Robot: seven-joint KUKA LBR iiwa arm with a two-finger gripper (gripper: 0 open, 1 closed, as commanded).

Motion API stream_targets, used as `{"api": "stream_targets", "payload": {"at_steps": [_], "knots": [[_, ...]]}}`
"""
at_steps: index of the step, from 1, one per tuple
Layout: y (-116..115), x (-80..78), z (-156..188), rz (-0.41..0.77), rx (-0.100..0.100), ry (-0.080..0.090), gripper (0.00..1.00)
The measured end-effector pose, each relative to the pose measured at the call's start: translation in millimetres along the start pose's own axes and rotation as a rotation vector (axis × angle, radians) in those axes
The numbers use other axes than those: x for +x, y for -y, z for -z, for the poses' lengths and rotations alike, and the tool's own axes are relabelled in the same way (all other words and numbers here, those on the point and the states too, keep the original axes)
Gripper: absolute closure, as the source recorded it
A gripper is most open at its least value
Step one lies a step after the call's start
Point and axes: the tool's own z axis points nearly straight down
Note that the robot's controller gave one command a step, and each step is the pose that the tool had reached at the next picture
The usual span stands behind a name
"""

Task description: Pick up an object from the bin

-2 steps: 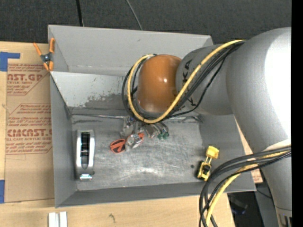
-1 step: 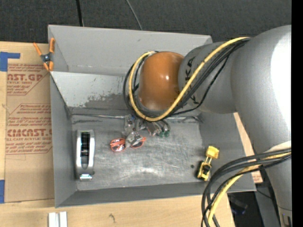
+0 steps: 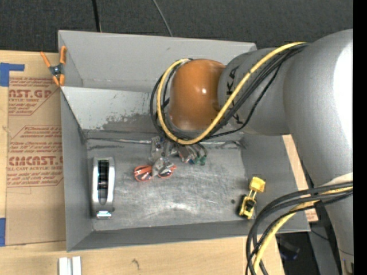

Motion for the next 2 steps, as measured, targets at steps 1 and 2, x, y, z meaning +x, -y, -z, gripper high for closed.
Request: {"api": "stream_targets", "payload": {"at_steps": [1, 2], "knots": [[-0.5, 1.1, 7.4, 0.001, -0.001, -0.005, 1.00], [-0.7, 1.2, 24.8, 0.000, -0.001, -0.006, 1.00]]}}
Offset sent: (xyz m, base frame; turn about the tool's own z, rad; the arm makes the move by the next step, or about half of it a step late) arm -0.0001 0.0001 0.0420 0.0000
